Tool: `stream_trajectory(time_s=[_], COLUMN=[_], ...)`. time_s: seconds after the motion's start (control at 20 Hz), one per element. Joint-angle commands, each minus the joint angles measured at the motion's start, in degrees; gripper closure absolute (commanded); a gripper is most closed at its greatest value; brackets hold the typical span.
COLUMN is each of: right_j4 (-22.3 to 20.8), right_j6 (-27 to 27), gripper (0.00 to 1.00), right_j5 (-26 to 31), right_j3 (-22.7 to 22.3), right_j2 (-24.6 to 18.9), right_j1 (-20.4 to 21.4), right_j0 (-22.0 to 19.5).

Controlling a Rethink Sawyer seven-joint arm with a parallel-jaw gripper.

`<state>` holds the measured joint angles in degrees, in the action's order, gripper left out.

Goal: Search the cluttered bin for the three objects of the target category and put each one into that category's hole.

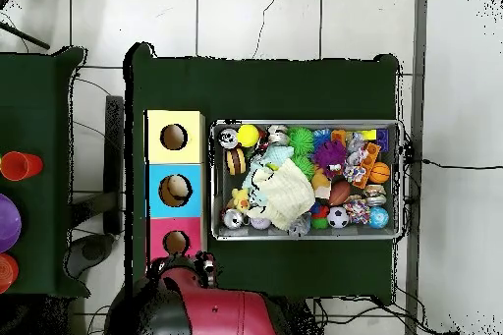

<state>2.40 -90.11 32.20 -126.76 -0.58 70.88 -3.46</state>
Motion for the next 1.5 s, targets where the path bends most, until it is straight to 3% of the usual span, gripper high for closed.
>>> stream_trajectory(time_s=[0.05,0.35,0.65,0.95,1.5], right_j4=[1.76,2.16,0.86,-1.51,-7.64], right_j6=[-3.21,-1.87,1.53,-0.13,1.32], gripper=[0.0,0.0,0.0,0.0,0.0], right_j5=[-1.71,-4.36,-12.26,-13.13,-17.78], right_j3=[-3.1,-5.02,-8.27,-7.97,-5.77], right_j2=[-4.29,-5.25,-10.37,-13.0,-17.92], right_j1=[-0.24,-0.47,-3.83,-5.14,-12.24], right_j0=[-1.31,-2.73,-9.73,-12.14,-18.79])
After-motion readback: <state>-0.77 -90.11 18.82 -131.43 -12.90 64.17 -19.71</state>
